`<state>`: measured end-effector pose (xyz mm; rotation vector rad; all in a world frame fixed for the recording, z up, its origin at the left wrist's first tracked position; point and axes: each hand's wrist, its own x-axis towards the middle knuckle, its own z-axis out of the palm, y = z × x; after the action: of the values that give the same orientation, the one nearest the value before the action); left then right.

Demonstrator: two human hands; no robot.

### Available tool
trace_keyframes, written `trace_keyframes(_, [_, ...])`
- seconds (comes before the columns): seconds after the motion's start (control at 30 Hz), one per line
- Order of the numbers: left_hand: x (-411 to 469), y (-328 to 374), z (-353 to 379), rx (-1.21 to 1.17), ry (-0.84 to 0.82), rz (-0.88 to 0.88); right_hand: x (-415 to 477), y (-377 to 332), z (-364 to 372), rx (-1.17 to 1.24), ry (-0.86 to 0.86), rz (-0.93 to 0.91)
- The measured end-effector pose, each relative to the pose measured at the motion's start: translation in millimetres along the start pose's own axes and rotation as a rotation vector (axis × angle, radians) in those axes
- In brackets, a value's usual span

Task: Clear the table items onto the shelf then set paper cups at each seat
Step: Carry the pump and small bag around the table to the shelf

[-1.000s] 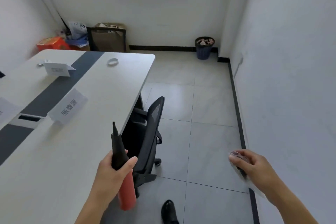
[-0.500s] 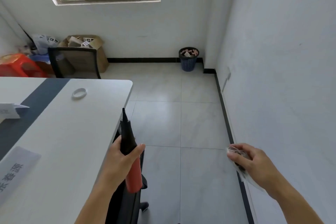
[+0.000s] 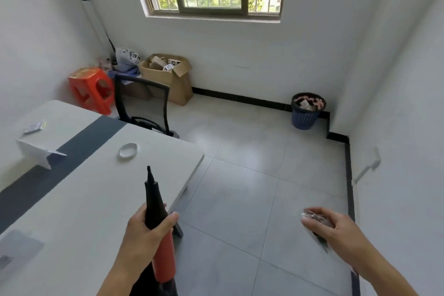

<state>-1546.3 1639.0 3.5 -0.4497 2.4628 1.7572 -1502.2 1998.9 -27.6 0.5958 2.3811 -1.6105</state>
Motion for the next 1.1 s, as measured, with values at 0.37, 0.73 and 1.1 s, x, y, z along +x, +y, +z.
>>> trace_keyframes(0.37, [75.2,-31.7,-57.1,-0.124,0.516,-0.285,211.0,-132.3,110.1,-0.212,-0.458,-0.151])
trace_keyframes(0.73, [198.8,-18.3,-122.9,-0.181,0.610,-0.337,319.7,-263.8,282.3,-0.493,-0.688,-0.315])
trace_keyframes(1.1, [212.2,-39.3,-118.7,-0.259,0.921,-0.687,426.6,-296.0,509.8,-0.863,-0.781,-0.777])
